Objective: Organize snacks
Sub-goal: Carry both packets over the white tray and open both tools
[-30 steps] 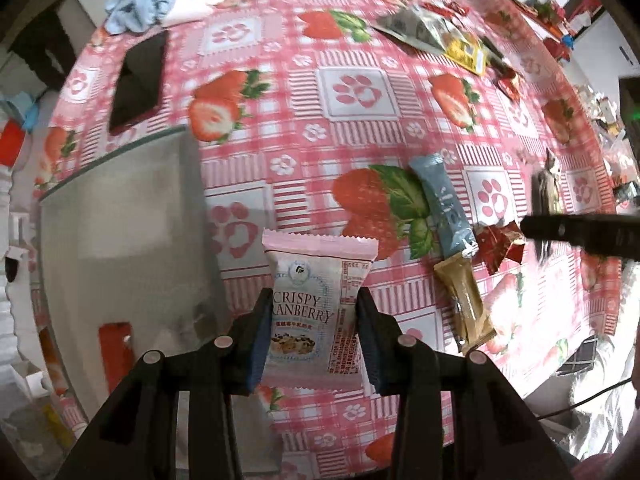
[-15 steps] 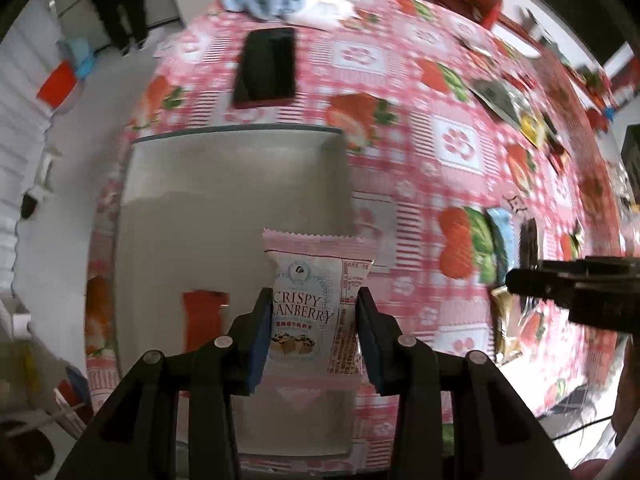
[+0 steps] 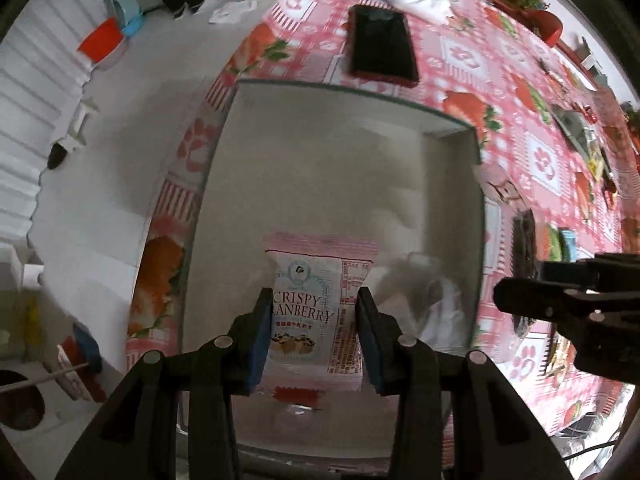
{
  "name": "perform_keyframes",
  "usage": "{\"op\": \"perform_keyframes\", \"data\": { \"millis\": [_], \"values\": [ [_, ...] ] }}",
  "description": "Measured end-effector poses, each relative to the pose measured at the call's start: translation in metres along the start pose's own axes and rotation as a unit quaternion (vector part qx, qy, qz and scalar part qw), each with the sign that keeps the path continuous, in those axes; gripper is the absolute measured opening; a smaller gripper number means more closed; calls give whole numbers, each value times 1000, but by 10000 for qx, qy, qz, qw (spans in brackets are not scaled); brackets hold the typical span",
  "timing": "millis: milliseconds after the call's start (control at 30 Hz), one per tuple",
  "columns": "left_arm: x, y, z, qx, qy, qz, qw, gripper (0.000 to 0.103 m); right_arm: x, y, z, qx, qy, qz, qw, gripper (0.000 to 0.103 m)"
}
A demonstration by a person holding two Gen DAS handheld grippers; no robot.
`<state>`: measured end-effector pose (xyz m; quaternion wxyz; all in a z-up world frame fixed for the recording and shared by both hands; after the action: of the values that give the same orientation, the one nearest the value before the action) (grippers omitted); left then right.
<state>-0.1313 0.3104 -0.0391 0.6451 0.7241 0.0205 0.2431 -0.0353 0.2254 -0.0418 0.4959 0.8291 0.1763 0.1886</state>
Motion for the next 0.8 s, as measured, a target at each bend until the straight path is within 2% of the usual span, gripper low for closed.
{"op": "perform_keyframes", "data": {
  "millis": [200, 267, 333, 400, 433, 600, 633, 667, 800],
  "values": [
    [-7, -10, -6, 60, -43, -168, 9998, 45, 4, -23, -16, -21, 119, -191, 9997, 38],
    [-9, -12, -6, 84, -93, -210, 9997, 48, 3, -29, -18, -74, 126, -261, 9996, 40],
    [-11, -12, -5, 103, -116, -215, 9996, 64, 2, -32, -18, -94, 104, -281, 9995, 47],
    [-11, -11, -5, 138, -121, -194, 9996, 73, 0, -31, -15, -148, 73, -289, 9994, 66],
    [-12, -10, -4, 141, -129, -193, 9996, 74, -1, -29, -12, -176, 39, -261, 9995, 81],
    [-8, -6, 9, 96, -277, -209, 9994, 76, -6, -10, 14, -324, -206, -126, 9992, 83],
    [-6, -4, 15, 68, -337, -194, 9992, 76, -9, -5, 23, -377, -295, -103, 9988, 90],
    [-5, -3, 20, 38, -380, -179, 9991, 76, -13, -1, 32, -437, -391, -82, 9982, 103],
    [1, 6, 47, -133, -607, -96, 9980, 77, -33, 16, 71, -607, -871, 17, 9943, 103]
  ]
}}
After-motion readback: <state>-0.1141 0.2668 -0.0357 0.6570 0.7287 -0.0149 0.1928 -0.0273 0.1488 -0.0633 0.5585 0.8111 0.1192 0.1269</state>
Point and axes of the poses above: each gripper's, at about its wrist camera, not at the fingertips, and y roughly against the way its jaws point, z to its right, x to its top, the point moved 5 cm from there along -y, roughly the way its jaws point, and after that the axes turned 11 degrees about z, right-handed, at the moved point
